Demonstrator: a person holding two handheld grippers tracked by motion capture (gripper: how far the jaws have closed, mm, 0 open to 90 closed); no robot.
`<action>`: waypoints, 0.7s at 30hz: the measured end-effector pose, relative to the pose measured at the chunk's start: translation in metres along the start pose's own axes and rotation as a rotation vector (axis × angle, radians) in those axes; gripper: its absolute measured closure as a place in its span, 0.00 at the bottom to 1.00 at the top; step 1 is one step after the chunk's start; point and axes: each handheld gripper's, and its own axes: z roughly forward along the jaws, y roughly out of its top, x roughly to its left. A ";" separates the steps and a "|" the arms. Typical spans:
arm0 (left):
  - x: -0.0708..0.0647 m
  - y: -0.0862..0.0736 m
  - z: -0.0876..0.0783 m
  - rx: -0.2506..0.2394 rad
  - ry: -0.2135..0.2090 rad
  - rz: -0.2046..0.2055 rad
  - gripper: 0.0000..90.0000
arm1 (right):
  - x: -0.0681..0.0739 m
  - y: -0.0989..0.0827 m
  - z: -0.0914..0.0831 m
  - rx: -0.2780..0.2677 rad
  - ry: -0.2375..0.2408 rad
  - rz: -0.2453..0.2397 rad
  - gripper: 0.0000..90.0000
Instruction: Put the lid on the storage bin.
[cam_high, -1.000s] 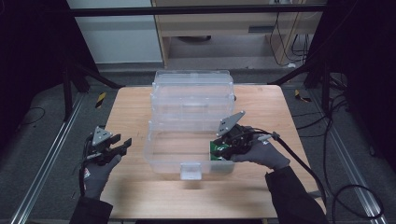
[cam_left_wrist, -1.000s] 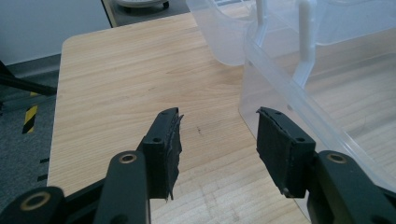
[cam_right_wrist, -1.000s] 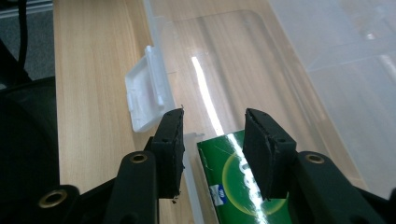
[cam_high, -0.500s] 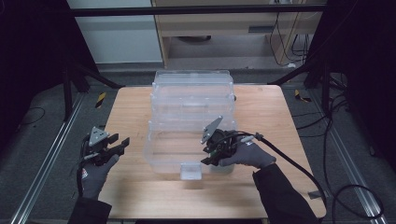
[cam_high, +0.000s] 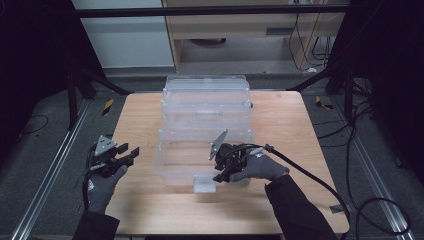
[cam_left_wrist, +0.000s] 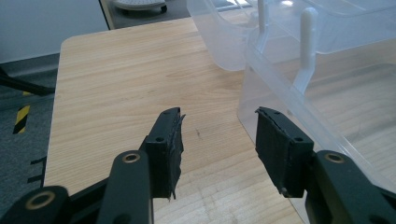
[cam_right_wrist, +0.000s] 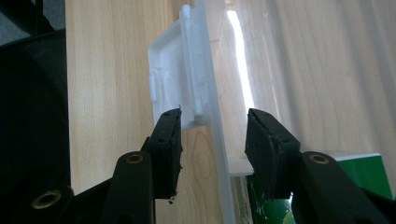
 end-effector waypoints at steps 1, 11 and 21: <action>0.000 0.000 0.000 -0.001 -0.002 -0.002 0.56 | 0.000 0.001 0.001 0.007 0.002 0.000 0.63; 0.001 0.007 -0.002 -0.006 -0.037 0.013 0.57 | -0.002 0.003 0.010 0.047 0.025 0.010 0.66; -0.003 0.041 -0.004 -0.034 -0.108 0.094 0.58 | -0.005 0.004 0.012 0.054 0.035 0.014 0.68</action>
